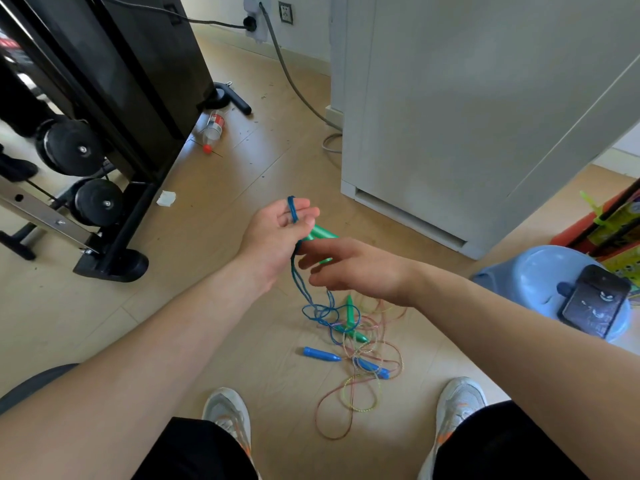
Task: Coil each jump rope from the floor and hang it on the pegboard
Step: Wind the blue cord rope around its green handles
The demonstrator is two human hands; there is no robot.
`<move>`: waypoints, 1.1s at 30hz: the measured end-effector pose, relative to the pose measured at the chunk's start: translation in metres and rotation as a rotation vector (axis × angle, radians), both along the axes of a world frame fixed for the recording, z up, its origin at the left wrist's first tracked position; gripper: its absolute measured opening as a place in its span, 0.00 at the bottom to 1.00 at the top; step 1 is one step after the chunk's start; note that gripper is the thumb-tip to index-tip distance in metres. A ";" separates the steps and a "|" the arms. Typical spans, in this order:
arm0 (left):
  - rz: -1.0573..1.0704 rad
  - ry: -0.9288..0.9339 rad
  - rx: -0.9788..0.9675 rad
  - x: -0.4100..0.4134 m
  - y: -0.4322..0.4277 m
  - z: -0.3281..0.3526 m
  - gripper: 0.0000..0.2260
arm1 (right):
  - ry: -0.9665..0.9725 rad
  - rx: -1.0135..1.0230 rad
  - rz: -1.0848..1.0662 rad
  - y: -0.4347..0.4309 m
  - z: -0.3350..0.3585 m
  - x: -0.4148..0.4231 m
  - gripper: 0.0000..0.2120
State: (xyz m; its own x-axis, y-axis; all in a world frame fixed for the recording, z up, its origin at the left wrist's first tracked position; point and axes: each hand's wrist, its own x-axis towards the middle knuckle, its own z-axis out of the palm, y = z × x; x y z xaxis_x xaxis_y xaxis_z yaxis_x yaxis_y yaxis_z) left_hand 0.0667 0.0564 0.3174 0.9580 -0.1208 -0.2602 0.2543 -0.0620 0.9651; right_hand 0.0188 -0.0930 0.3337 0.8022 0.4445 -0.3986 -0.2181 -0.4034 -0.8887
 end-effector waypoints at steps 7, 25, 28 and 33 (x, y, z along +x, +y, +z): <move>-0.022 0.027 0.011 0.001 0.001 0.004 0.17 | -0.378 -0.621 0.255 -0.001 0.014 -0.003 0.11; -0.313 0.060 -0.393 -0.016 -0.006 0.027 0.16 | -0.012 0.113 -0.151 -0.020 -0.009 0.012 0.07; -0.317 0.049 -0.376 -0.016 -0.005 0.028 0.16 | -0.063 0.012 -0.167 -0.019 -0.006 0.012 0.11; -0.327 0.062 -0.271 -0.014 -0.001 0.030 0.16 | -0.204 -0.298 0.006 -0.030 0.002 0.015 0.36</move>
